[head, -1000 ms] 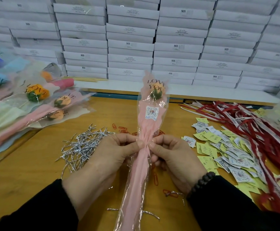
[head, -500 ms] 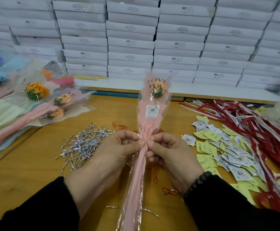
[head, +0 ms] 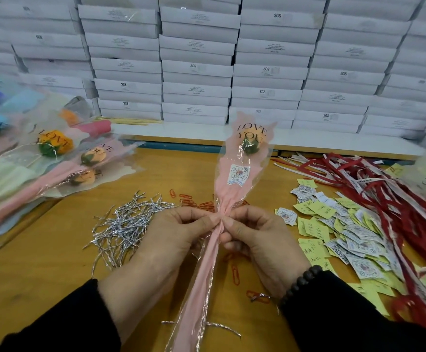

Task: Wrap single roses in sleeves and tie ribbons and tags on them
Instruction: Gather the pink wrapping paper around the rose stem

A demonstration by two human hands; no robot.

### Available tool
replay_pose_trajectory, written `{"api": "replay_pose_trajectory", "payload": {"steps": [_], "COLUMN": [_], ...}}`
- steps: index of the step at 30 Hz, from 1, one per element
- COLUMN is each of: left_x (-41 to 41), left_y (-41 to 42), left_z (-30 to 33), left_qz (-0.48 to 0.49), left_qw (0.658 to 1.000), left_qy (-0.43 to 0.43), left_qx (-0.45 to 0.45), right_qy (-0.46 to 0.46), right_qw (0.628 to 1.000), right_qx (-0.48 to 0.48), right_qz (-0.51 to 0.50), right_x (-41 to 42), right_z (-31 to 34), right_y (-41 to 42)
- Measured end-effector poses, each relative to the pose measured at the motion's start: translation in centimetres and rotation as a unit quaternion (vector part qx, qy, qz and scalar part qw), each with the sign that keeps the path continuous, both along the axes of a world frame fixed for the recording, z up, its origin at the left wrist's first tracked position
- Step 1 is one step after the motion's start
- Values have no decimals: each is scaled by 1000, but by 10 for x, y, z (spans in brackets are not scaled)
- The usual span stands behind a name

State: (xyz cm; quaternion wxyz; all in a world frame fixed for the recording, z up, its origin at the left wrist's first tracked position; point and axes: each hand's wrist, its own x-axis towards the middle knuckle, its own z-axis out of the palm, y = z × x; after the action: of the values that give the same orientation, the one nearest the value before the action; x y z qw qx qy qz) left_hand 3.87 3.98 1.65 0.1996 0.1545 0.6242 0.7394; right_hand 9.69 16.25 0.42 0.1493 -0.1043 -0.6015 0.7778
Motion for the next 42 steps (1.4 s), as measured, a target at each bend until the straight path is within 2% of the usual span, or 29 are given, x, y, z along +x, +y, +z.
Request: {"api": "replay_pose_trajectory", "payload": {"steps": [16,28,34,39,42], "left_x": [0,0,4,0,-3], "left_y": [0,-1,-3,-5,-7], "left_z": [1,2,6,11,12], "left_qz": [-39,-54,-50,-4,18], "left_qw": [999,998,997,996,997], "left_qy": [12,-13,-58,-82,-75], "left_qx": [2,15,29,31,28], "right_qy": [-30,-4,-16,-43,-87], "right_qw": [994,993,982,945,883], "right_qx": [93,112,185,323,449], "right_qz": [-53,-30,-36,12,105], "right_x": [0,1,2,5,11], "right_z": [1,5,8,16,29], "right_y": [0,1,0,-2,-1]}}
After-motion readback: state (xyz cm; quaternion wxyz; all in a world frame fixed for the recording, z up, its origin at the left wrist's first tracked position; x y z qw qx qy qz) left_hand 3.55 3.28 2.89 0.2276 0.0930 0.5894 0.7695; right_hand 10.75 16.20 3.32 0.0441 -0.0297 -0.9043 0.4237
